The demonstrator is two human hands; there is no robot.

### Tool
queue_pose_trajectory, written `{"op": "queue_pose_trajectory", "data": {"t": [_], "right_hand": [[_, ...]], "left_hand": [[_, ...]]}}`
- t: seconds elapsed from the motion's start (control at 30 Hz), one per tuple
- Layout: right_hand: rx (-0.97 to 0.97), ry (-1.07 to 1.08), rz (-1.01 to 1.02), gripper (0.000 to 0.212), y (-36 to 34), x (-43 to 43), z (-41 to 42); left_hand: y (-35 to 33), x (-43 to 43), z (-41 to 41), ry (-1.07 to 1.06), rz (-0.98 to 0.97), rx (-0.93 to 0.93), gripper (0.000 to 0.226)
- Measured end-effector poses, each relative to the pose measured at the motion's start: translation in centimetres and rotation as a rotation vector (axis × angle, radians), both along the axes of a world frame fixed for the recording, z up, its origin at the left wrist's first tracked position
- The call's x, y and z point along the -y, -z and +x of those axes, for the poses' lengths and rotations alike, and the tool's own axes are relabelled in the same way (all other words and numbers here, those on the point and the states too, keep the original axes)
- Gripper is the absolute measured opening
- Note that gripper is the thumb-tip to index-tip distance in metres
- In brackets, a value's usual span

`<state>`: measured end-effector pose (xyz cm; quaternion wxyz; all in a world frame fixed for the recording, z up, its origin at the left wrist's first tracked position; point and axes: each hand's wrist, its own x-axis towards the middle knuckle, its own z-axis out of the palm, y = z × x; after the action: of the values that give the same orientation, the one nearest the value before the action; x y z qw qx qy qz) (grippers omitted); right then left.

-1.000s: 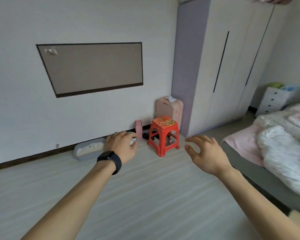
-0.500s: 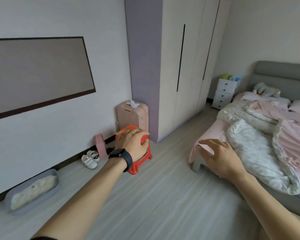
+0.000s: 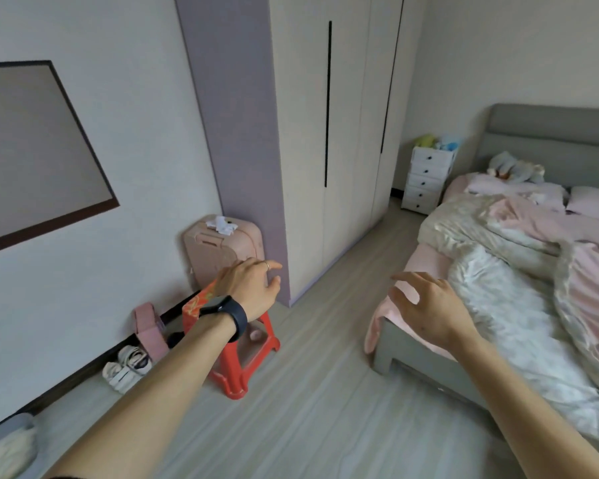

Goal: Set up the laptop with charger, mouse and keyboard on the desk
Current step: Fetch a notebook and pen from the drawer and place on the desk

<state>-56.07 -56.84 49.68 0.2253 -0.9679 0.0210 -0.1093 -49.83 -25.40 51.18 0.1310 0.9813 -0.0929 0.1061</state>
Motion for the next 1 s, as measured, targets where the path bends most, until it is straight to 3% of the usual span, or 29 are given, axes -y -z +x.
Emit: {"op": "queue_pose_trajectory", "data": {"t": [0.33, 1.0], "right_hand": [[-0.013, -0.031, 0.033, 0.040, -1.1, 5.5, 22.1], [-0.086, 0.360, 0.078, 0.035, 2.7, 16.5, 61.1]], "left_hand": [[0.9, 5.2, 22.2, -0.020, 0.016, -0.043, 0.036], [3.7, 22.8, 70.5, 0.390, 0.050, -0.190, 0.037]]}}
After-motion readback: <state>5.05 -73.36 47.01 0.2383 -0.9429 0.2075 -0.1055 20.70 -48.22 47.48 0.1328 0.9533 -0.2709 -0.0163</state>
